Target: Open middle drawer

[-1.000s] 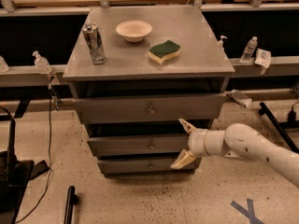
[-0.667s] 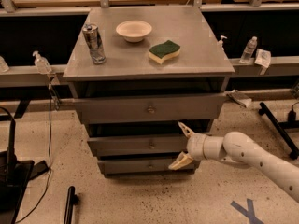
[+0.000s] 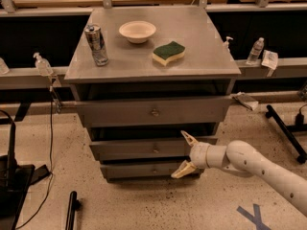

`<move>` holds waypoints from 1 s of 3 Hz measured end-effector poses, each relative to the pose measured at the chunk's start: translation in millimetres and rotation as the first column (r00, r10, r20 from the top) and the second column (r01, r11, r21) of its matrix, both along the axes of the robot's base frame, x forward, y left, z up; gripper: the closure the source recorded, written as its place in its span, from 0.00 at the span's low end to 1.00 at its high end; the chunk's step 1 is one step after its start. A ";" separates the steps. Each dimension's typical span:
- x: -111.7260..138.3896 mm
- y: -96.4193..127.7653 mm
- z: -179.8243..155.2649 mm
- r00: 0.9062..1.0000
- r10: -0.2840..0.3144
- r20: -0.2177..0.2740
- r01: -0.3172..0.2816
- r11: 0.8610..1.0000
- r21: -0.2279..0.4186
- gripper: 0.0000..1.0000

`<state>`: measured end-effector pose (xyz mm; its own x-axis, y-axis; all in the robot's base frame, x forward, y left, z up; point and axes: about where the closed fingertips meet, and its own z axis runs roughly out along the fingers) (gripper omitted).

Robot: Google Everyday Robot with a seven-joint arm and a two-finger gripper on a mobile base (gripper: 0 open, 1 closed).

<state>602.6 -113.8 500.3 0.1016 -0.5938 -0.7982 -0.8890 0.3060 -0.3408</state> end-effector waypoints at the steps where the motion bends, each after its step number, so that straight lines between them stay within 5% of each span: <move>1: 5.6 2.0 -29.2 0.998 0.039 -0.057 -0.044 0.994 -0.100 0.00; 3: 41.0 4.7 -58.3 0.997 0.078 -0.024 -0.082 0.935 -0.346 0.00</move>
Offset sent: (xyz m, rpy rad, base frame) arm 0.0332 -0.0104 -0.0656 -0.4404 0.0473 0.0592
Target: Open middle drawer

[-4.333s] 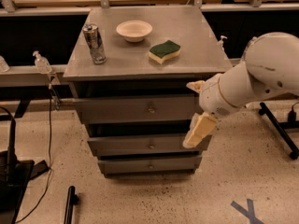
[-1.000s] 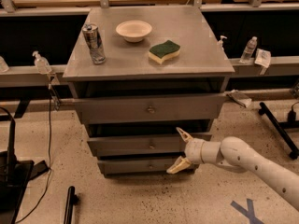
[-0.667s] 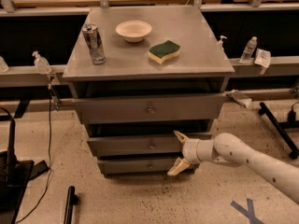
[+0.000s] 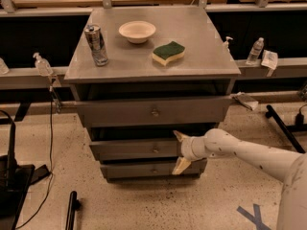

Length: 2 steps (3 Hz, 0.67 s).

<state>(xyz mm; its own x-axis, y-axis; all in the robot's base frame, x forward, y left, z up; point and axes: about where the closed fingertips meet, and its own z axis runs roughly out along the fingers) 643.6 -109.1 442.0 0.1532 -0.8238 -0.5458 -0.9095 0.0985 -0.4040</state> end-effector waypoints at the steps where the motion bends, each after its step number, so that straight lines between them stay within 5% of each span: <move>1: 17.5 -0.1 -4.1 1.000 0.012 0.014 -0.011 0.999 -0.045 0.00; 2: 31.8 -3.1 -13.4 1.000 0.011 -0.016 -0.011 1.000 -0.013 0.00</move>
Offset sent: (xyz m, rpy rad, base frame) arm 0.0601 -0.0152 -0.0172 0.0455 0.0660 0.0042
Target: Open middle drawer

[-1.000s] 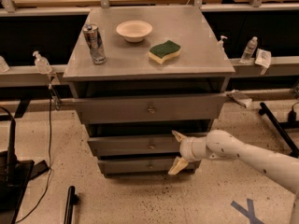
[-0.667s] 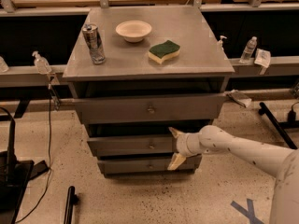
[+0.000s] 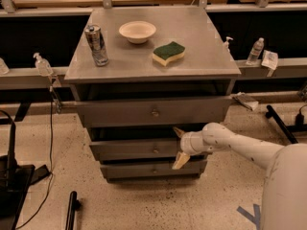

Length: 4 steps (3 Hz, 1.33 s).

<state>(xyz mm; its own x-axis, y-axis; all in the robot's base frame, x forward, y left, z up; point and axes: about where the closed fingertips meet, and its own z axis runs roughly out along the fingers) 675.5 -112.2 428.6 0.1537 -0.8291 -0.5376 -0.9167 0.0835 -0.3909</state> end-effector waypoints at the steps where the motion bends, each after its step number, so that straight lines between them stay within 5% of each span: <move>1: 9.6 -8.0 -14.3 0.997 -0.013 -0.072 0.016 0.999 0.043 0.00; 3: 7.8 -11.8 -25.2 0.989 0.001 -0.149 0.010 0.997 0.074 0.00; 4: -14.4 -4.1 -19.9 0.979 0.063 -0.192 -0.047 0.995 0.087 0.00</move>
Offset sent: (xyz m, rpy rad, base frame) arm 0.0130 -0.0249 -0.0310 0.0963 0.1939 -0.0282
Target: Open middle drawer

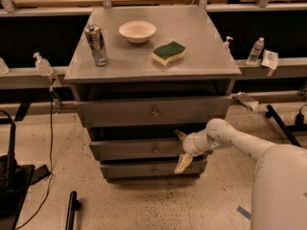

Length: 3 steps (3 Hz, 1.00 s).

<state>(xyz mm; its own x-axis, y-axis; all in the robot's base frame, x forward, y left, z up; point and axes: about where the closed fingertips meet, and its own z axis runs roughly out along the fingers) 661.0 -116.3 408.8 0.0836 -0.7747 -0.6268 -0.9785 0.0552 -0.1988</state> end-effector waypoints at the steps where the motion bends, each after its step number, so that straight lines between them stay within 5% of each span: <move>1: -38.7 -0.7 14.7 0.997 0.055 -0.058 -0.054 0.998 0.025 0.00; 2: -73.0 -7.6 27.4 0.993 0.063 -0.101 -0.058 0.997 0.051 0.00; 3: -92.2 -12.7 44.2 0.995 0.029 -0.094 -0.019 0.994 0.110 0.00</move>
Offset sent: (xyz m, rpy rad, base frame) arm -0.1129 -0.0227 0.0456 0.0742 0.1491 0.0512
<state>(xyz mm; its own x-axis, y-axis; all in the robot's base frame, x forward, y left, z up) 568.9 -129.0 453.0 0.0371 -0.6998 -0.7134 -0.9940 0.0475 -0.0983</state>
